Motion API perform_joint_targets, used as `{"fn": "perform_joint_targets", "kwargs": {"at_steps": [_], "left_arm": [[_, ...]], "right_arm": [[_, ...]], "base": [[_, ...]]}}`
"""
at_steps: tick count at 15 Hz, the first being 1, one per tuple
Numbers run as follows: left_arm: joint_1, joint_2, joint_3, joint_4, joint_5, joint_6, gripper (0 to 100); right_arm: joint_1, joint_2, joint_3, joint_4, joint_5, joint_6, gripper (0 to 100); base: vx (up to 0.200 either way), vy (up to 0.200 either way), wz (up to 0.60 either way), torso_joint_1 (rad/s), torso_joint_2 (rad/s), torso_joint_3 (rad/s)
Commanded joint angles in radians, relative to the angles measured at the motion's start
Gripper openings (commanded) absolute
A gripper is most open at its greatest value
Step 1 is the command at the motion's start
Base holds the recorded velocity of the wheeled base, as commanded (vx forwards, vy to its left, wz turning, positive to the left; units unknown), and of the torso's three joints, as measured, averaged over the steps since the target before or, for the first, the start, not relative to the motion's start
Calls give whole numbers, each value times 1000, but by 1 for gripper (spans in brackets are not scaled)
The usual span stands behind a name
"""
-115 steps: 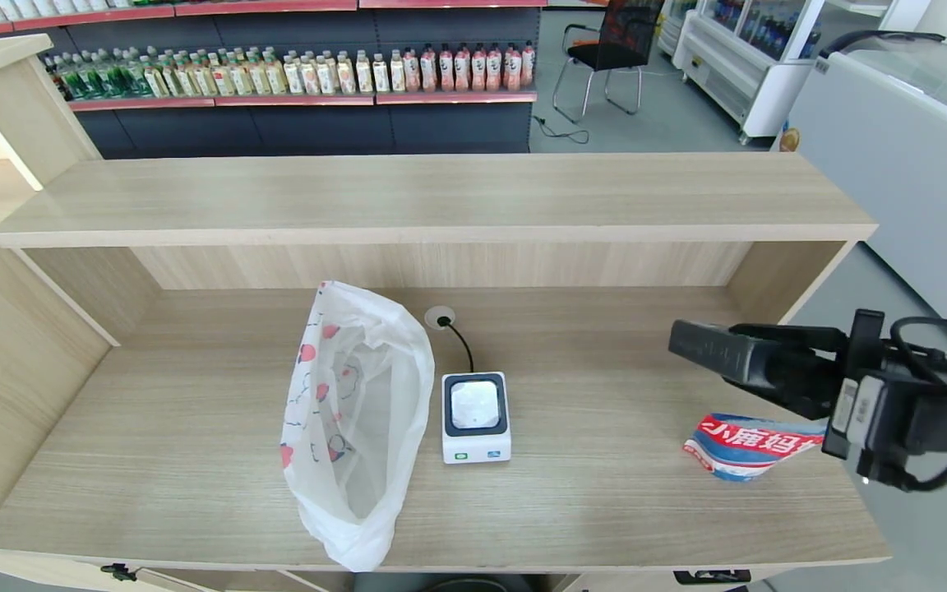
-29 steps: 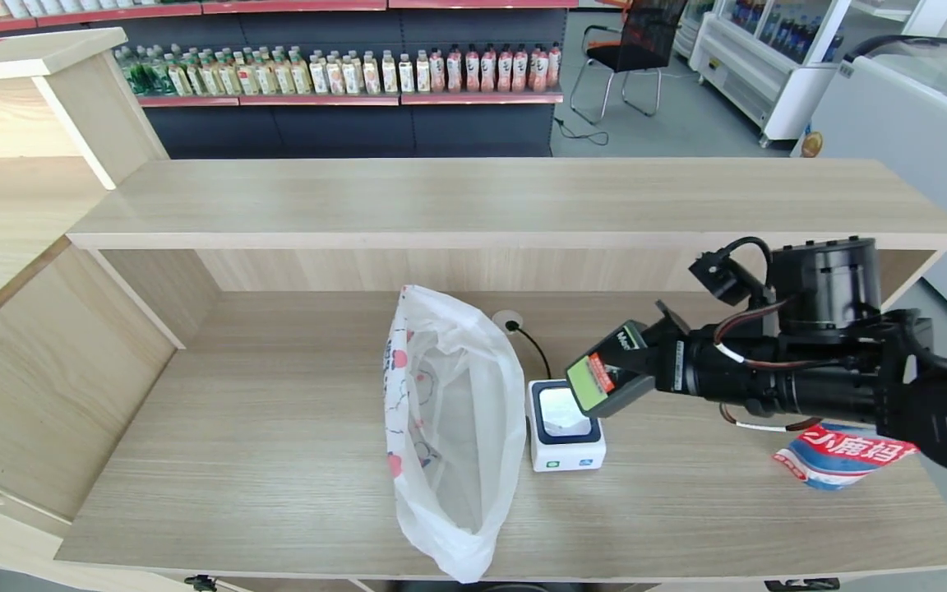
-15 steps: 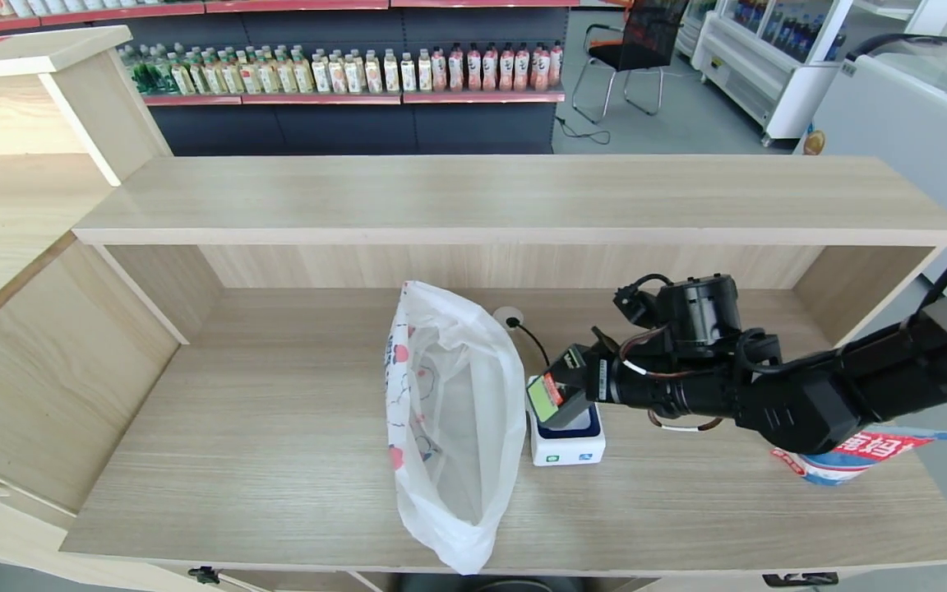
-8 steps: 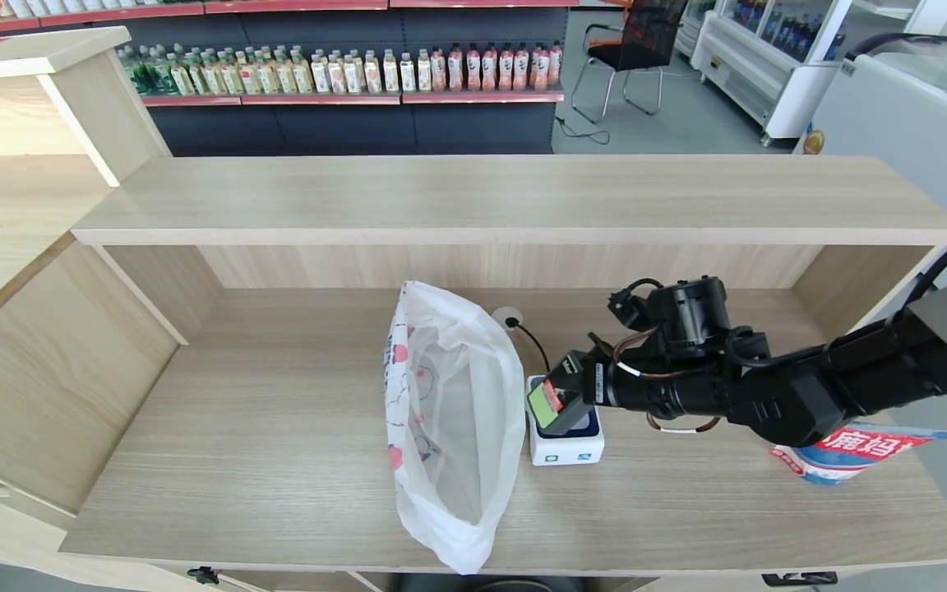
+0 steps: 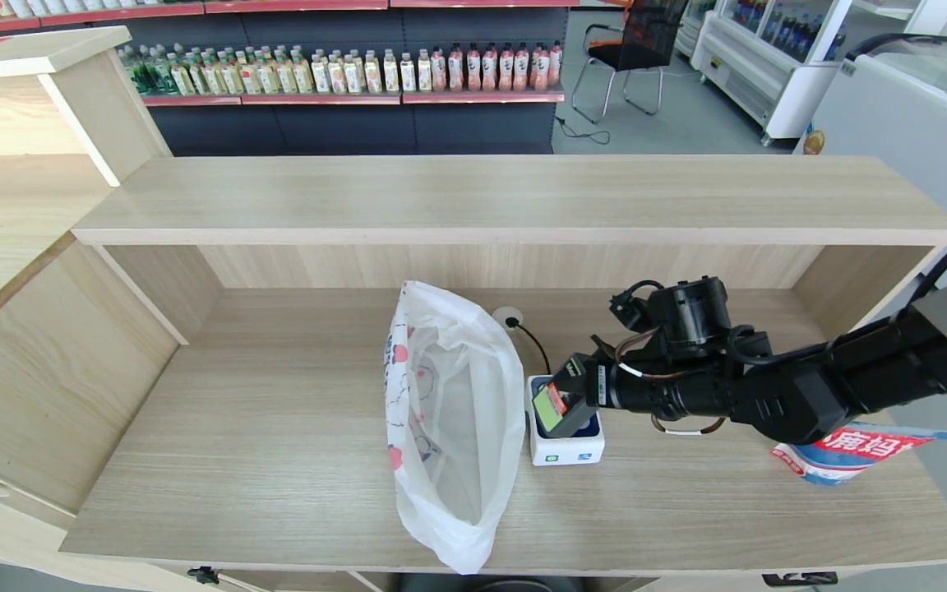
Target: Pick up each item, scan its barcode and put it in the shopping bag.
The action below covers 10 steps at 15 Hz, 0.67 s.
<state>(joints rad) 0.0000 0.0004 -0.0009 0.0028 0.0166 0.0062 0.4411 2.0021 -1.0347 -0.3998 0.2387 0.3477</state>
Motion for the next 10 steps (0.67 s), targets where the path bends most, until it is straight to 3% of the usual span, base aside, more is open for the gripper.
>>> {"fn": "perform_joint_targets", "kwargs": {"at_steps": [1, 10], "left_arm": [[0, 0, -1, 0, 0, 0, 100], [0, 0, -1, 0, 0, 1, 100]], "right_arm": [[-1, 3, -10, -1, 1, 1, 0], [4, 38, -56, 4, 2, 1, 0]], "base": [[0, 0, 0, 0, 0, 0], [0, 0, 0, 0, 0, 0]]}}
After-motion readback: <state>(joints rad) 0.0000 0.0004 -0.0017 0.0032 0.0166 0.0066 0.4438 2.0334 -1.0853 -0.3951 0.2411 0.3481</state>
